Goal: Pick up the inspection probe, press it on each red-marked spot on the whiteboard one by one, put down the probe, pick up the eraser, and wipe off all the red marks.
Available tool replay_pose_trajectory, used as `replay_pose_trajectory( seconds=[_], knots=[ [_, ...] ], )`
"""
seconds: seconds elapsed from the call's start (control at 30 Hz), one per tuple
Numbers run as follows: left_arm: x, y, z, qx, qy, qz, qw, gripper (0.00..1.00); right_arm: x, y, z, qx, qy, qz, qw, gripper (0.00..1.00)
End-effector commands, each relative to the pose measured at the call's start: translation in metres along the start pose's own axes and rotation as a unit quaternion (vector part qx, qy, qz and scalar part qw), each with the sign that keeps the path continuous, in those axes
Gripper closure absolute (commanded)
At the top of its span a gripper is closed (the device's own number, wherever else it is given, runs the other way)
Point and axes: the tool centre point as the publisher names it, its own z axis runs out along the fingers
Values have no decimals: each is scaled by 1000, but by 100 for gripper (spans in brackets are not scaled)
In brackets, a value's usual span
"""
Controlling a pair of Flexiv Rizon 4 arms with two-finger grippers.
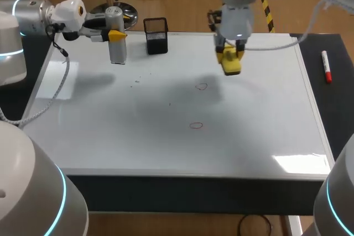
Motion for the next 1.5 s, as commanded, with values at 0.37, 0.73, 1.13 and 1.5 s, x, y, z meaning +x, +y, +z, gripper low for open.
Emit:
replay_pose_trajectory(
  seconds=[0.37,0.73,1.13,1.5],
  knots=[
    [5,-3,2,-2,-21,1,1000,100,-77,34,24,6,6,-33,999,100],
    [5,-3,2,-2,-21,1,1000,100,-93,35,46,2,3,-46,999,100],
    [5,-3,2,-2,-21,1,1000,100,-106,21,62,-10,4,-64,998,100],
    [5,-3,2,-2,-21,1,1000,100,-101,14,73,-19,5,-65,998,100]
  ],
)
